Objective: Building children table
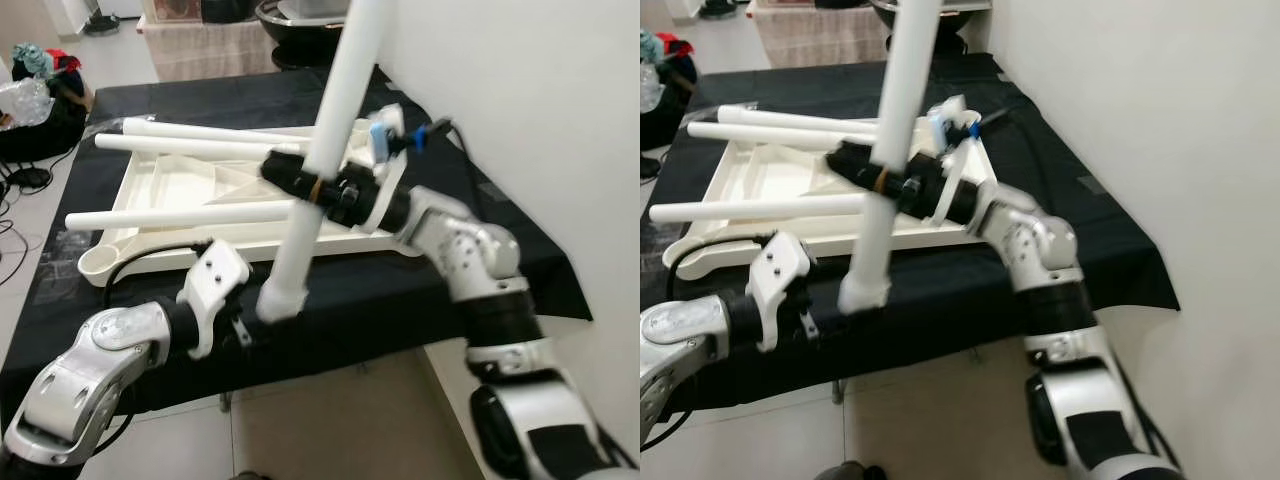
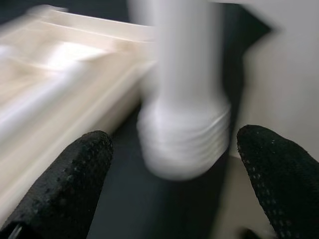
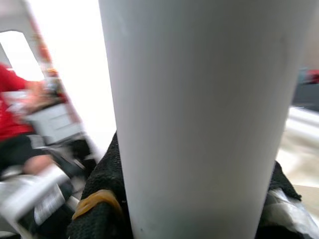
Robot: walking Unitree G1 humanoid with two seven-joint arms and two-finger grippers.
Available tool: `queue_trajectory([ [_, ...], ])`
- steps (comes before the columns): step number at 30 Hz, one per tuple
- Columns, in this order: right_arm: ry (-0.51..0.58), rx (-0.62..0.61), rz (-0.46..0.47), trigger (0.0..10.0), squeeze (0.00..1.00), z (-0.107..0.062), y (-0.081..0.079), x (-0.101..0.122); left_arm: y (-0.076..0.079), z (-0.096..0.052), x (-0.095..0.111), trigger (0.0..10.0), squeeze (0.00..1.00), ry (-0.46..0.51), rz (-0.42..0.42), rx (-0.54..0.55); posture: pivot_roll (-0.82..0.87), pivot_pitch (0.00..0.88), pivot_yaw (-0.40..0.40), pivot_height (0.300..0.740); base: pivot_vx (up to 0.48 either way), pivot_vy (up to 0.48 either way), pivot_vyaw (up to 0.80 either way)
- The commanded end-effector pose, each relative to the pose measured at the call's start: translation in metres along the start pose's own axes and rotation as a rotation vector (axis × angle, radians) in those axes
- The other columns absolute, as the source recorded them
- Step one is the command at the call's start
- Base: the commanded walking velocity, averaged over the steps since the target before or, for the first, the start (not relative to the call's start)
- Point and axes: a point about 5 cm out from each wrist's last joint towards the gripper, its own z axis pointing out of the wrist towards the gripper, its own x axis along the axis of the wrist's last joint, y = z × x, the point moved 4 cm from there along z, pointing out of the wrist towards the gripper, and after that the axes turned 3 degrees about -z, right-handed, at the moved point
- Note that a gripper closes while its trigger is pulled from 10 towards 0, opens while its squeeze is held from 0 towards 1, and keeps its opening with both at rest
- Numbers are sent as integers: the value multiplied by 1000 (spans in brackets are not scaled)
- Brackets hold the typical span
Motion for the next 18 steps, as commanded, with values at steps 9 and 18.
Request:
queue_trajectory([
  [9,4,-417,-160,0,0,-33,63,25,-23,-1,5,10000,0,30,23,176,102,88,-13,740,0,0,0],
  [18,135,-778,-385,10000,0,-58,91,68,-5,13,11,10000,0,143,-122,287,95,93,-13,740,0,0,0],
])
